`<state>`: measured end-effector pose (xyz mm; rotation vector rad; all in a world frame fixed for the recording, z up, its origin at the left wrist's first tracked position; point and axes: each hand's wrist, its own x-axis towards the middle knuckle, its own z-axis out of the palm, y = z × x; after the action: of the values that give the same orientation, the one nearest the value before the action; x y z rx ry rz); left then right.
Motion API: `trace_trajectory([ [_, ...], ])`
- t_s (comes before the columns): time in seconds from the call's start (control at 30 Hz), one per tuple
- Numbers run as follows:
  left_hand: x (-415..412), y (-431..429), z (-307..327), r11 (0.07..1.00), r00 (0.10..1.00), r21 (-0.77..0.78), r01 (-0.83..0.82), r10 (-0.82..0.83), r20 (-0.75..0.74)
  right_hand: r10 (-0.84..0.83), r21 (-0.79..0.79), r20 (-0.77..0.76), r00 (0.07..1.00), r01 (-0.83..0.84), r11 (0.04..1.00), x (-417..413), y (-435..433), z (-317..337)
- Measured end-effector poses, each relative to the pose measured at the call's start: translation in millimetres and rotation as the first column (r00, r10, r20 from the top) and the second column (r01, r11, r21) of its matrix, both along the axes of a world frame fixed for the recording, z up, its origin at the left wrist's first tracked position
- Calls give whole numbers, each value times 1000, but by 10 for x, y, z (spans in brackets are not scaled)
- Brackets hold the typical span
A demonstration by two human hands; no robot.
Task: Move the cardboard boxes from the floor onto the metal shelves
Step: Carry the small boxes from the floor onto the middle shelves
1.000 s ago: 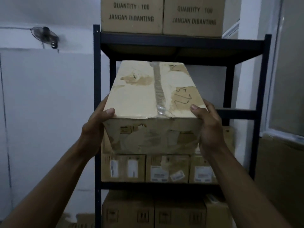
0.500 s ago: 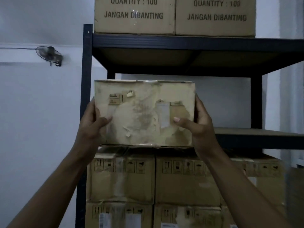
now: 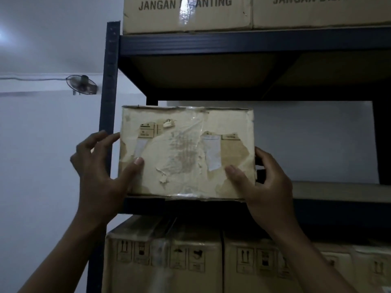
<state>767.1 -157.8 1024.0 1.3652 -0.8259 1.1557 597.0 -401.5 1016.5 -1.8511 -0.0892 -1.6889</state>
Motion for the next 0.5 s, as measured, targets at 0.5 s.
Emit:
trace_trajectory([
  [0.5, 890, 239, 146, 752, 671, -89, 653, -630, -392, -313, -268, -229, 922, 250, 931, 474, 237, -61],
])
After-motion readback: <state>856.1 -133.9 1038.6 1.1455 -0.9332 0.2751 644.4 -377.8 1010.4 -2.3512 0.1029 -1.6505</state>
